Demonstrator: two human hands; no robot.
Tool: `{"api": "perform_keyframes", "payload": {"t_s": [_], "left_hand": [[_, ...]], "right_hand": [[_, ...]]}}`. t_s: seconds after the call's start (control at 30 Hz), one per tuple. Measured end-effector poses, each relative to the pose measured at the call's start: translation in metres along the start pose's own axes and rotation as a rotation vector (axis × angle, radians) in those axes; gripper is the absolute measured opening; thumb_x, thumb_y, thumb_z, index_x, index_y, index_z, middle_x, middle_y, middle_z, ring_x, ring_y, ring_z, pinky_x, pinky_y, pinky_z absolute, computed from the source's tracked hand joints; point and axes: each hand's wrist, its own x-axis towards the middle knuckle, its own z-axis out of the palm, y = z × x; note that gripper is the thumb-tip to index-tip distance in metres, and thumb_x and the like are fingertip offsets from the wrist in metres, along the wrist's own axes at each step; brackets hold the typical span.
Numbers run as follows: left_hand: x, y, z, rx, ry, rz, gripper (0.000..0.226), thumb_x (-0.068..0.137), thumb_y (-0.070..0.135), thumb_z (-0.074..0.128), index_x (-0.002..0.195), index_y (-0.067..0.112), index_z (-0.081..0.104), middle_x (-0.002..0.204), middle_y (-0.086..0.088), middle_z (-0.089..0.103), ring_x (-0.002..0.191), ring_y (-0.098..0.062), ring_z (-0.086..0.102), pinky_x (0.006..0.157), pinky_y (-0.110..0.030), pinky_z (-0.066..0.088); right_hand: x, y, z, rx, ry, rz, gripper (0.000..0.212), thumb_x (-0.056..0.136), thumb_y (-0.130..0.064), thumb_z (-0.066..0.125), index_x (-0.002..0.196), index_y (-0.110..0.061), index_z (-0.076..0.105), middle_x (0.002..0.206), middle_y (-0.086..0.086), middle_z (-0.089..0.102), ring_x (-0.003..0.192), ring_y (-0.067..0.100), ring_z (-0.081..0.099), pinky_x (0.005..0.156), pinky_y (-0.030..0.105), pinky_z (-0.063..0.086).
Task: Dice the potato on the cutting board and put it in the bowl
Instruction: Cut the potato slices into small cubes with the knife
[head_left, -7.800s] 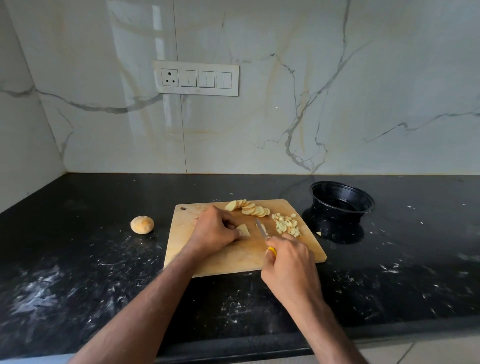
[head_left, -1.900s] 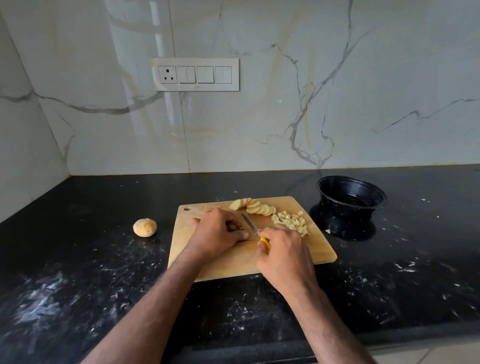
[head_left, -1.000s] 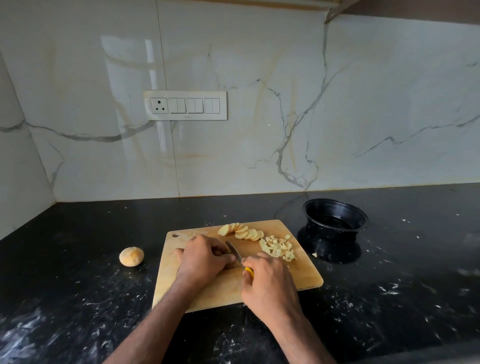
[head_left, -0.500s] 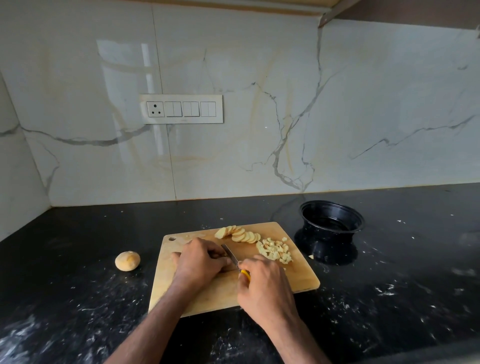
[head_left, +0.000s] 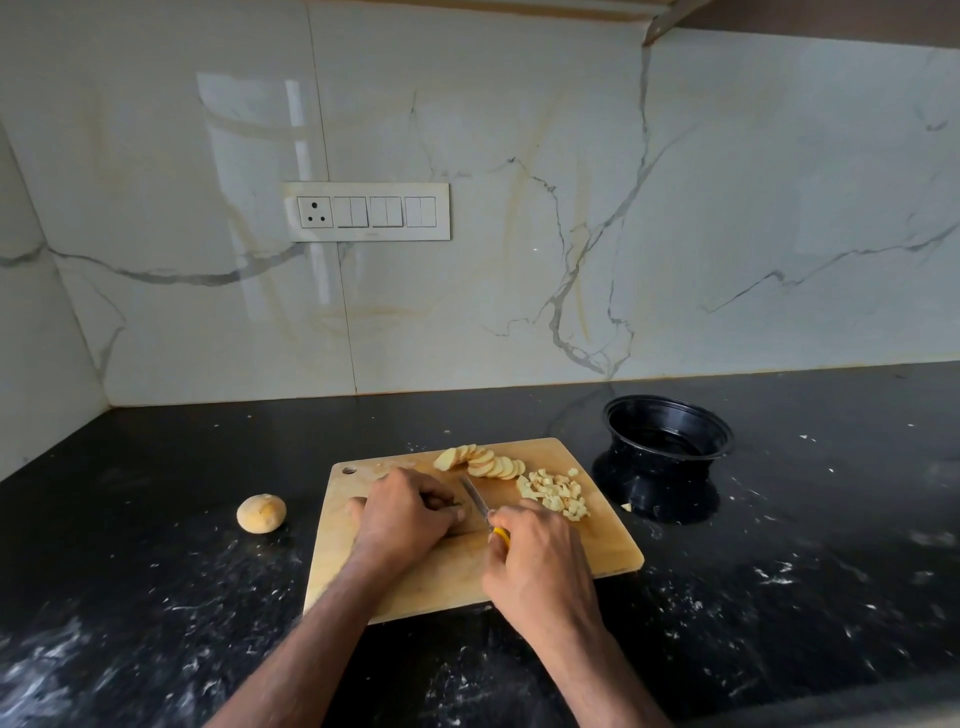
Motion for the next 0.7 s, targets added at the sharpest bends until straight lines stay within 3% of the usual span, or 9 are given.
{"api": "perform_keyframes", "payload": {"t_s": [0.2,0.4,0.47,0.57,0.63,0.7], "left_hand": [[0.0010,-0.0015,0.0009,-0.043,0.015,0.029,0.008,0.076,0.039,0.086,0.078,0.042,0.079,0.065,0.032,0.058,0.077,0.007,0.049,0.075,-0.034,0.025],[0.0029,-0.0006,0.0009,-0.057,-0.007,0.015,0.013,0.075,0.039,0.087,0.070,0.042,0.075,0.064,0.033,0.057,0.079,0.005,0.049,0.079,-0.036,0.022],[0.0036,-0.0009,0.0009,-0.066,-0.009,0.016,0.011,0.075,0.037,0.087,0.073,0.041,0.077,0.064,0.034,0.057,0.080,0.006,0.049,0.076,-0.035,0.023],[0.0050,-0.0008,0.0003,-0.076,-0.021,0.024,0.010,0.075,0.032,0.087,0.077,0.038,0.079,0.056,0.039,0.054,0.075,0.009,0.049,0.066,-0.029,0.021],[0.0061,-0.0004,-0.0003,-0.074,-0.033,0.028,0.010,0.076,0.030,0.086,0.078,0.037,0.080,0.057,0.039,0.054,0.076,0.005,0.052,0.071,-0.031,0.026],[0.0073,0.0002,-0.0010,-0.068,-0.044,0.029,0.009,0.077,0.031,0.086,0.080,0.037,0.080,0.063,0.035,0.056,0.084,0.000,0.053,0.087,-0.037,0.036]], "right_hand": [[0.0002,-0.0013,-0.0007,-0.012,-0.014,-0.012,0.026,0.090,-0.021,0.064,0.115,-0.021,0.074,0.104,-0.009,0.069,0.089,0.006,0.064,0.076,0.018,0.056],[0.0000,-0.0015,0.0006,-0.006,-0.042,-0.022,0.028,0.090,-0.020,0.066,0.117,-0.020,0.074,0.105,-0.008,0.070,0.089,0.006,0.064,0.076,0.016,0.055],[0.0006,-0.0007,0.0013,0.017,-0.048,-0.018,0.027,0.090,-0.019,0.067,0.116,-0.020,0.074,0.106,-0.008,0.071,0.090,0.005,0.063,0.075,0.010,0.051],[0.0033,-0.0003,0.0007,0.034,-0.065,0.004,0.021,0.088,-0.016,0.068,0.108,-0.020,0.076,0.100,-0.008,0.072,0.081,0.002,0.059,0.061,0.001,0.036],[0.0061,-0.0007,-0.0005,0.037,-0.073,0.026,0.013,0.086,-0.013,0.067,0.093,-0.021,0.076,0.086,-0.008,0.071,0.067,0.002,0.057,0.052,0.006,0.035],[0.0078,-0.0028,-0.0003,0.023,-0.071,0.051,0.008,0.085,-0.013,0.066,0.081,-0.018,0.072,0.073,-0.008,0.067,0.059,0.005,0.056,0.048,0.018,0.044]]}}
